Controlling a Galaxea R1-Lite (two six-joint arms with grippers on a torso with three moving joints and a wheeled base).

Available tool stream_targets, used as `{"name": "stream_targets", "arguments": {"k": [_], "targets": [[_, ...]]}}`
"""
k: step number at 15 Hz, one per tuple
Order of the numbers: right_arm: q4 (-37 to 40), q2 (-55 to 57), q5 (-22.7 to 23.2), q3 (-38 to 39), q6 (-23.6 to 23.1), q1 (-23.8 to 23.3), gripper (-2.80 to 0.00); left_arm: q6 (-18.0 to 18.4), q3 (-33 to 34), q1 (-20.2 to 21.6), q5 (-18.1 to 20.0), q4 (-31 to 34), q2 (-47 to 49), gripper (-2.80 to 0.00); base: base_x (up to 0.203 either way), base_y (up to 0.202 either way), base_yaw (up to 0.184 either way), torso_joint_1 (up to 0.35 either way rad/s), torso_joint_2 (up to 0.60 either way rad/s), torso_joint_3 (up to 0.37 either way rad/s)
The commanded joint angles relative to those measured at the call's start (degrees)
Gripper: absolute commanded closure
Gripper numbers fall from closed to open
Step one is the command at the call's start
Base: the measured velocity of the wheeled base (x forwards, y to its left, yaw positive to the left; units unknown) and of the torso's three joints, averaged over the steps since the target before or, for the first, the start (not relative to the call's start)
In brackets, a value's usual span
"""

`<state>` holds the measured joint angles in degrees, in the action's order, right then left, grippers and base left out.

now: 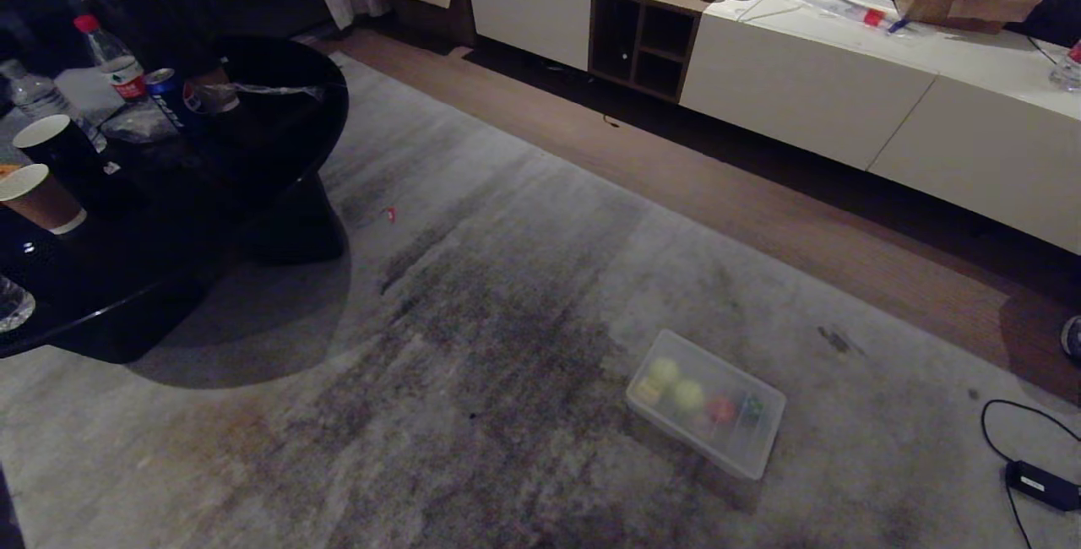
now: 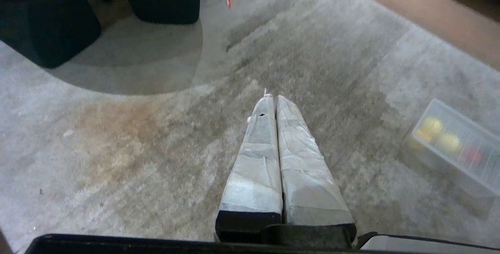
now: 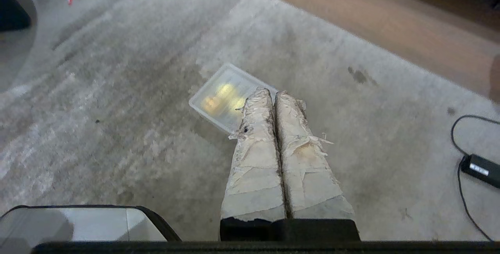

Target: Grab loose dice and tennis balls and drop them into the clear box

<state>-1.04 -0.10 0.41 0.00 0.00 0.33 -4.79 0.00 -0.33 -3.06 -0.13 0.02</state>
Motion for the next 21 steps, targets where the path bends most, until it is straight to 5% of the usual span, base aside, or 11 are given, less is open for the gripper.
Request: {"name": "stream_targets", "arguments": {"k": [1, 21], "targets": [[-0.02, 0.1, 0.02, 0.51, 0.0, 0.02, 0.0, -0.04, 0.09, -0.02, -0.02, -0.04, 0.06, 0.0, 0.0, 0.0, 0.0, -0.002, 0.0, 0.203], [-0.02, 0.1, 0.02, 0.53, 0.0, 0.02, 0.0, 2.07, 0.09, -0.02, 0.51, 0.13, 0.06, 0.0, 0.0, 0.0, 0.0, 0.002, 0.0, 0.201]]}}
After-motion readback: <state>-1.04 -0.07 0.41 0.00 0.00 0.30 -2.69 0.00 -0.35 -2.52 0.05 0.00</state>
